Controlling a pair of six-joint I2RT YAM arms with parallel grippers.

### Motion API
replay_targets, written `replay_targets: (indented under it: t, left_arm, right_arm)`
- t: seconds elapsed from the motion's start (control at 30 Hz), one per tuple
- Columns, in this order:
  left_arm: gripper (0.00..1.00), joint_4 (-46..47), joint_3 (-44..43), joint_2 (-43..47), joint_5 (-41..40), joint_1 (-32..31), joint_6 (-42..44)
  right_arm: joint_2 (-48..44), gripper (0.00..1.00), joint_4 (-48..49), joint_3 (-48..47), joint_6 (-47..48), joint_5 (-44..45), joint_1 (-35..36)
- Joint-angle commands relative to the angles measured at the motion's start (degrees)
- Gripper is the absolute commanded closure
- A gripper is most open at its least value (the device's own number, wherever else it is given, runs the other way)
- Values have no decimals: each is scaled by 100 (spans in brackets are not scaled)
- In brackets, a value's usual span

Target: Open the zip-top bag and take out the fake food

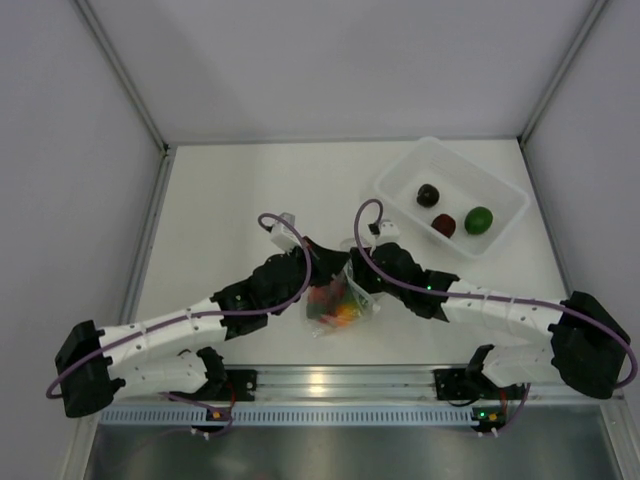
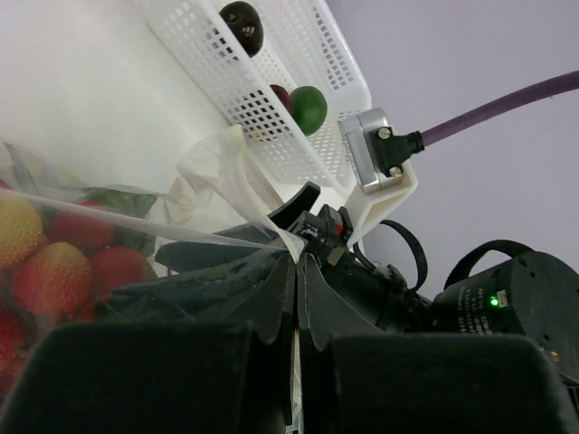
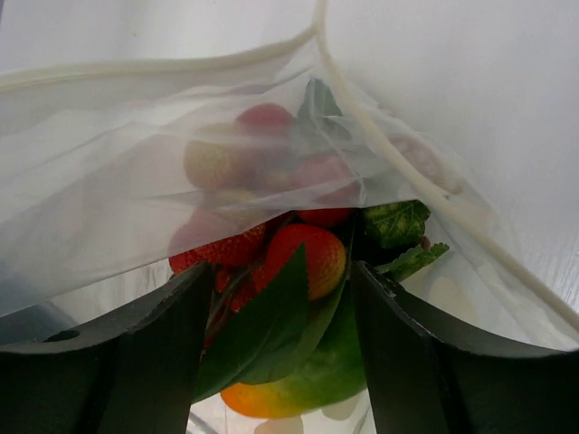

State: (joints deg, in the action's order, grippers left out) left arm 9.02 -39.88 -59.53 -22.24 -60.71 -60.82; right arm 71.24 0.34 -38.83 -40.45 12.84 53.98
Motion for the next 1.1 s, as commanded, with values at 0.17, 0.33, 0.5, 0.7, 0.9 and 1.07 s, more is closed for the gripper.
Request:
replay_targets:
  t: [0.17, 0.33, 0.5, 0.7, 0.9, 1.07]
  left_arm:
    - [100, 680, 367, -331, -246, -178, -291]
    - [100, 707, -2, -647, -298, -520, -27]
    - [100, 698, -46, -841, -465, -714, 17]
    - [100, 689, -73, -973, -667, -881, 263]
    - [100, 663, -380, -973, -668, -1101, 878]
    - [100, 487, -740, -982, -484, -1198, 1395]
  right_arm:
    - [319, 32, 203, 51, 257, -247, 104]
    - [434, 29, 554, 68, 186, -352, 131]
    - [277, 29, 730, 164, 99, -362, 218]
    - [-22, 34, 844, 297, 98, -414, 499]
    - [-365, 44, 1706, 841, -42, -677, 614]
    - [-664, 48, 2488, 1158, -393, -898, 614]
